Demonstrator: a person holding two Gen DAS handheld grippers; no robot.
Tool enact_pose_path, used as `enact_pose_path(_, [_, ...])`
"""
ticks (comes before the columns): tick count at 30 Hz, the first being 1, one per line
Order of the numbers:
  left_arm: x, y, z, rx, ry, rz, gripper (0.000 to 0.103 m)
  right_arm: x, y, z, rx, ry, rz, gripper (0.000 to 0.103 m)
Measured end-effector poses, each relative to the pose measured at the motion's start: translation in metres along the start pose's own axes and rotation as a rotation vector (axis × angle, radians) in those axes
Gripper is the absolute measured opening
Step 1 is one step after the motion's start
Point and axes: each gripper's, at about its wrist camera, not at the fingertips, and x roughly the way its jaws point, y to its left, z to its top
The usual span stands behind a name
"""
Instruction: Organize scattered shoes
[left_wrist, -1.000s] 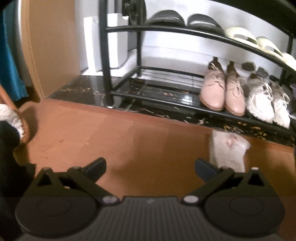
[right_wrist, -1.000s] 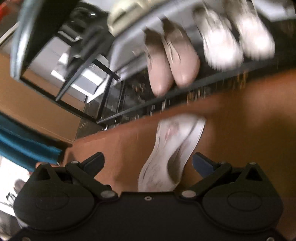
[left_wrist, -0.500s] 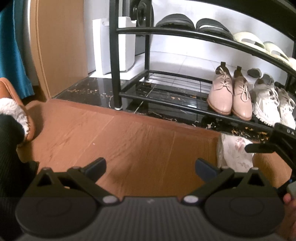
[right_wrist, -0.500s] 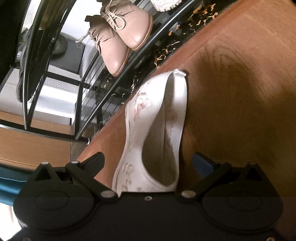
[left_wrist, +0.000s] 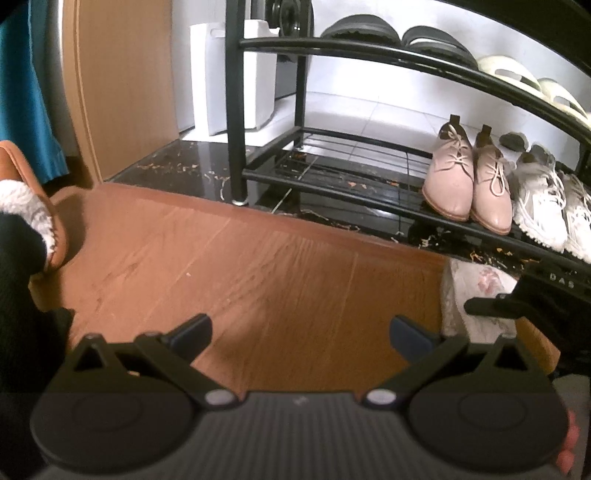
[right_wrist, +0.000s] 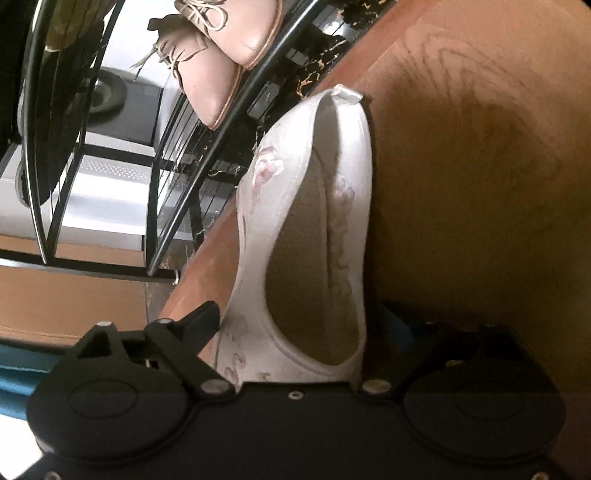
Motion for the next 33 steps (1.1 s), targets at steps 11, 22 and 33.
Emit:
enact_pose_path(11, [0.003,0.017,0.0,-0.038,0.007,0.065,0.102,0.014,0.041,-0.021,-0.308,-0.074,-0.131,0.071])
enact_pose_path(22, [0.003,0.03,0.0,-0.075,0.008,0.101,0.102,0.028,0.074,-0.046,-0.556,-0.006,-0.199,0.08])
enact_pose_path(33, [0.002,0.042,0.003,-0.142,-0.003,0.129,0.102,0.025,0.083,-0.028,-0.59,0.042,-0.162,0.093])
